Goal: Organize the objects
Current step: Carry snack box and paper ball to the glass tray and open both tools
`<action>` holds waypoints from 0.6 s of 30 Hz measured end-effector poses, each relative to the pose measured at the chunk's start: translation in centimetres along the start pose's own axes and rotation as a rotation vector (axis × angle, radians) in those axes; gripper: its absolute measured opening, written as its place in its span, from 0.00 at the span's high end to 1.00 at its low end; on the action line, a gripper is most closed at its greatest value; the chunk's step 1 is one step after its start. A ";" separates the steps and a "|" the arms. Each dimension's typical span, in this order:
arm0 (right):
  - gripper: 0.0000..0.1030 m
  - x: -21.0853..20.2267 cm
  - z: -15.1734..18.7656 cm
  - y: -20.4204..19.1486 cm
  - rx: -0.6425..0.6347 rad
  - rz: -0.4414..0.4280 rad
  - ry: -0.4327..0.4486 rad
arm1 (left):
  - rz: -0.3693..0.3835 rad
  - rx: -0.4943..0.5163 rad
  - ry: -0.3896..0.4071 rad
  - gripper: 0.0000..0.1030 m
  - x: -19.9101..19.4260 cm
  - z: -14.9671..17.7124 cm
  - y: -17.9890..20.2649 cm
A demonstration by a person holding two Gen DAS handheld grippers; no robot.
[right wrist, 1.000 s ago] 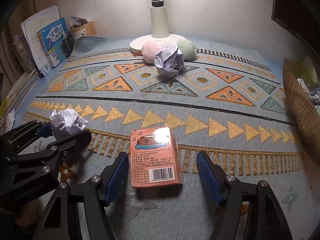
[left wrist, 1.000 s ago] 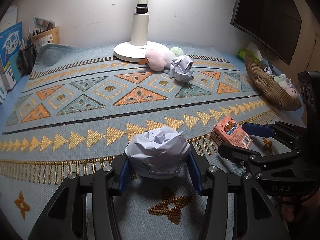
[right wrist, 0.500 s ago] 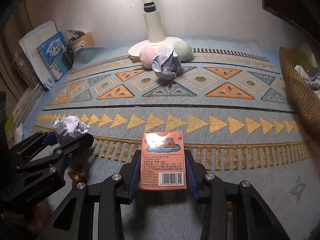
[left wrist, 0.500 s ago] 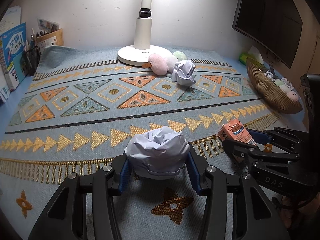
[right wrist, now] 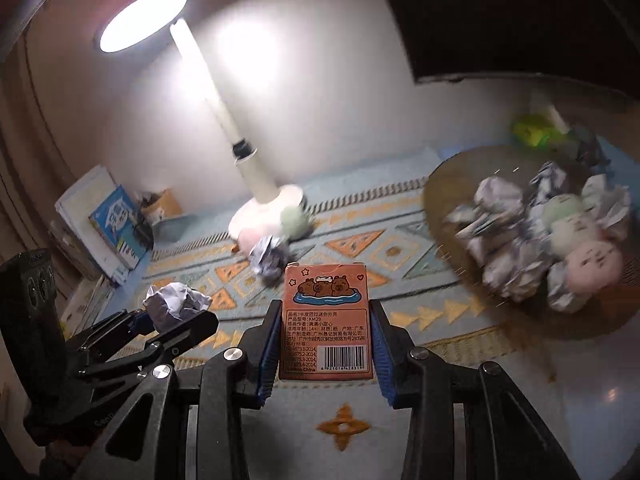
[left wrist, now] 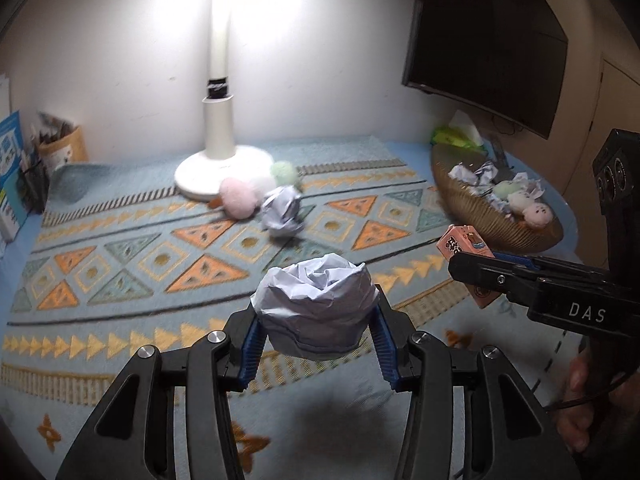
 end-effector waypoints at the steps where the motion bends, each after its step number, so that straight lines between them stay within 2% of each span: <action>1: 0.62 -0.9 -1.1 1.4 0.017 0.019 0.028 | 0.020 0.019 0.006 0.57 0.4 -1.1 1.3; 5: 0.62 -2.9 -5.3 6.8 0.073 0.118 0.108 | 0.109 0.078 0.027 0.57 2.8 -5.5 6.5; 9: 0.62 -2.8 -8.4 10.4 0.099 0.201 0.130 | 0.168 0.117 0.036 0.57 6.2 -8.6 11.0; 12: 0.61 -1.7 -9.8 12.4 0.114 0.233 0.106 | 0.231 0.079 0.031 0.57 9.1 -10.2 13.2; 15: 0.58 -0.5 -9.8 14.0 0.145 0.247 0.062 | 0.249 0.070 0.048 0.54 11.5 -11.3 14.7; 16: 0.57 -0.5 -9.5 14.6 0.160 0.254 0.057 | 0.262 0.063 0.053 0.51 12.1 -11.4 15.0; 17: 0.56 -0.5 -9.1 15.0 0.172 0.250 0.057 | 0.284 0.056 0.039 0.32 12.8 -11.3 15.3; 18: 0.51 -0.4 -8.7 15.2 0.182 0.242 0.054 | 0.286 0.043 0.006 0.07 13.7 -11.1 15.4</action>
Point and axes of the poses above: each gripper's, at about its wrist camera, not at the fingertips, and x roughly the way its jaws point, y to its right, z to its underside, the point moved 7 cm from there along x, roughly the way its jaws point, and after that the axes turned 8 degrees about z, right-handed, at the moved point
